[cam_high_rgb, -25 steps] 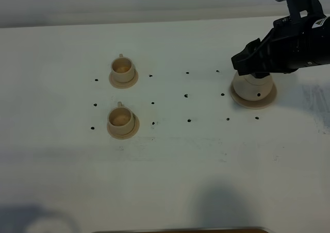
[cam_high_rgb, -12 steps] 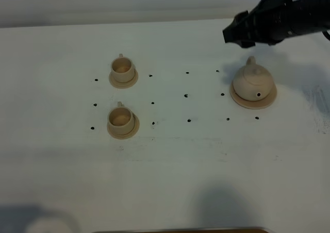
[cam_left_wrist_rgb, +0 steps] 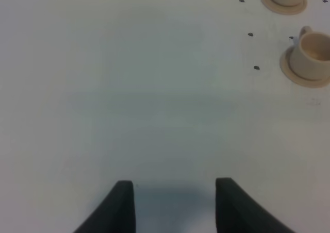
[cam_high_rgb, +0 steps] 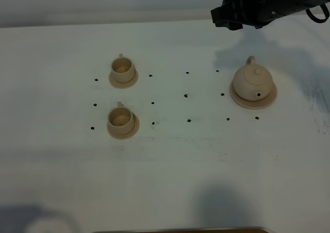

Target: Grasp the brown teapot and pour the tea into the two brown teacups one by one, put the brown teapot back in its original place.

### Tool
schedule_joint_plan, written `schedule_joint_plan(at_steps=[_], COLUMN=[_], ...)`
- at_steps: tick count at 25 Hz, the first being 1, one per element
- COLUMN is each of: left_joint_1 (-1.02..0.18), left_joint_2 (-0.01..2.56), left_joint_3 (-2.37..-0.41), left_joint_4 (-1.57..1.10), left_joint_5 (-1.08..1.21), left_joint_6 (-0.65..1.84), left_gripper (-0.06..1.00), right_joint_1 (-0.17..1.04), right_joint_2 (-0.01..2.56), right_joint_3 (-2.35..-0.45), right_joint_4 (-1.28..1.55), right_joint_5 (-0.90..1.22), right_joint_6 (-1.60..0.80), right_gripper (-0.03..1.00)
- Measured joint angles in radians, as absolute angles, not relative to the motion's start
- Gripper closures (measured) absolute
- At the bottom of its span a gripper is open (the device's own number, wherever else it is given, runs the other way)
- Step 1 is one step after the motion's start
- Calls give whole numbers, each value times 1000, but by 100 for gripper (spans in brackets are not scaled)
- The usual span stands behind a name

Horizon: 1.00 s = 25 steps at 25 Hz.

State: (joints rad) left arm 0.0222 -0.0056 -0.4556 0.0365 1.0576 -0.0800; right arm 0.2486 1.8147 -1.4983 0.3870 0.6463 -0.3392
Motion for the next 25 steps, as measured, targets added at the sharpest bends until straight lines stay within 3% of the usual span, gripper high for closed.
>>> schedule_joint_plan(at_steps=[25], left_joint_1=[22], left_joint_2=[-6], left_joint_3=[-456], left_joint_4=[36], left_joint_5=[1058], left_joint_6=[-80], left_gripper=[51], right_joint_1=[189], right_joint_2=[1882], right_joint_3=[-1552], right_joint_4=[184], right_joint_5=[686], right_joint_6=[-185], right_gripper=[52])
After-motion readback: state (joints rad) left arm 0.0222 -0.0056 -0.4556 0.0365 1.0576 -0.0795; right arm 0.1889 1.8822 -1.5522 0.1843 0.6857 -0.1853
